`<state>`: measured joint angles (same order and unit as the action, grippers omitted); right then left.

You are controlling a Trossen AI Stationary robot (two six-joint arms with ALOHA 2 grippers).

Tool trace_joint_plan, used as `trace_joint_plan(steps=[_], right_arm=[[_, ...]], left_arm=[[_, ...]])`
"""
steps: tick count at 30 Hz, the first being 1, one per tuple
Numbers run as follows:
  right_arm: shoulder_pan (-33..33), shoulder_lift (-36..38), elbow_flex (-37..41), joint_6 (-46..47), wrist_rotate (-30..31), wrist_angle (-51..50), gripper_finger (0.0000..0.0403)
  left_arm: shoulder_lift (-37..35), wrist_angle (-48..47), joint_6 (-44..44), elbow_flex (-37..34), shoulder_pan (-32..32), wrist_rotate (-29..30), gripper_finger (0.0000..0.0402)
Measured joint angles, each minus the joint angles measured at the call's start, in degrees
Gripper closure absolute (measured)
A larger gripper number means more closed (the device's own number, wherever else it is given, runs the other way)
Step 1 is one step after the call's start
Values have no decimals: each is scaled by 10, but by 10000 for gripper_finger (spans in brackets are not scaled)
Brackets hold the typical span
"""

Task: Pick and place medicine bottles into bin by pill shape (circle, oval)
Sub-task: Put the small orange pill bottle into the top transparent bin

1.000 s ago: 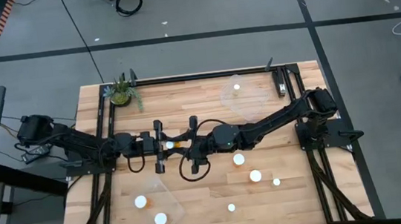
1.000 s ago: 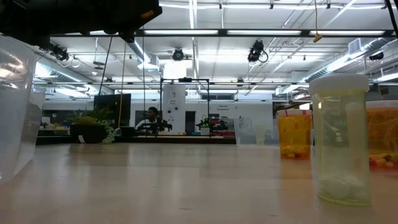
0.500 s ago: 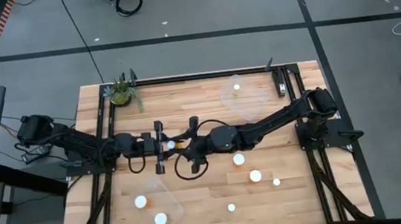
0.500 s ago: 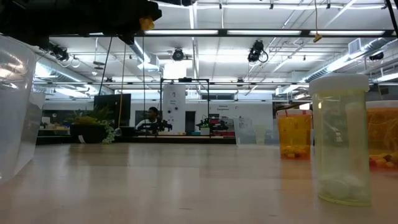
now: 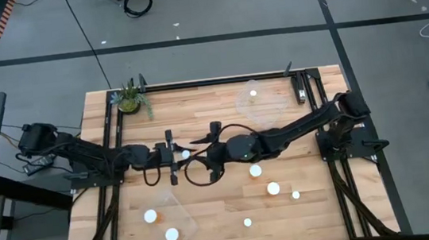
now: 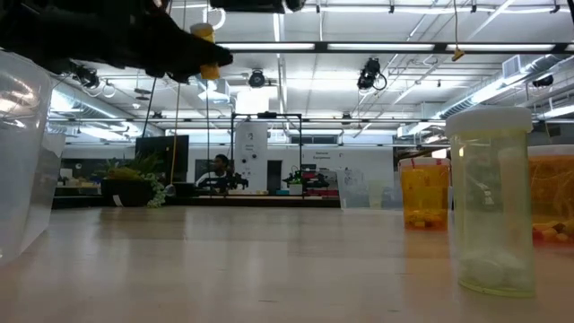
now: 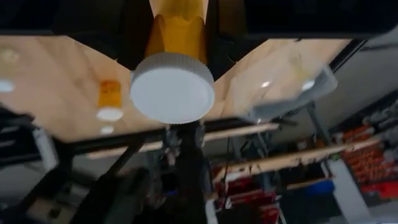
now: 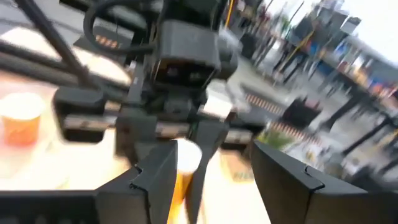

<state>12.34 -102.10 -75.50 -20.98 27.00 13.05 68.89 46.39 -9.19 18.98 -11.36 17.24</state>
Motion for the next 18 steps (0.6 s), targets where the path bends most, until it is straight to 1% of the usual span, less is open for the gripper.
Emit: trace_joint_plan(steps=[5,9,12,15,18], right_arm=[[-19,10,0,92,-16,-101,194],[-35,4,1,135,-34,-141,194],[-45,5,-1,158,-52,-154,194],[-58,4,-24,181,-70,-212,194],[-65,6,-29,196,-75,-243,194]], left_arm=[[1,-45,39,0,19,7,296],[2,-67,64,1,40,8,299],[14,-109,81,21,49,8,296],[45,-154,85,60,52,8,296],[80,-185,81,91,52,7,295]])
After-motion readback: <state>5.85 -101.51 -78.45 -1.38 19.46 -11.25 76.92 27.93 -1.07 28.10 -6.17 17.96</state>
